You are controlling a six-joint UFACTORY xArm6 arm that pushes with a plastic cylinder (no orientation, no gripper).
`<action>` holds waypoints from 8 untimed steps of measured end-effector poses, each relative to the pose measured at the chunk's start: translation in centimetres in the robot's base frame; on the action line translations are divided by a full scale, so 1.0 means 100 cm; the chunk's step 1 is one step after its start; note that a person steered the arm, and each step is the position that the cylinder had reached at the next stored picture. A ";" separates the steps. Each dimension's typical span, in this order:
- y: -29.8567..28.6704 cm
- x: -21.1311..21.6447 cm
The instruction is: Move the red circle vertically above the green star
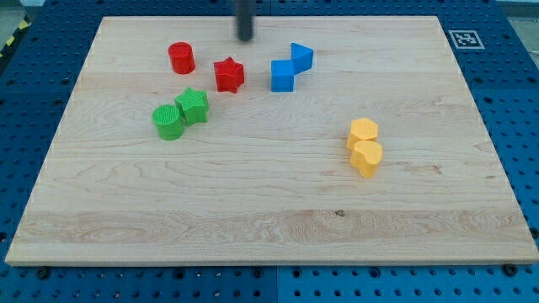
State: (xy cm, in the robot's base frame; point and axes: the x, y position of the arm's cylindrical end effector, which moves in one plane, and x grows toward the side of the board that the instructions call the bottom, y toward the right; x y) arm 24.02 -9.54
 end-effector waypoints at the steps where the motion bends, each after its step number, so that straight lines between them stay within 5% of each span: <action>1: -0.077 0.000; 3: -0.108 0.053; 8: -0.065 0.053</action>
State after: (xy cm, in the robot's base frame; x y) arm 29.36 -16.02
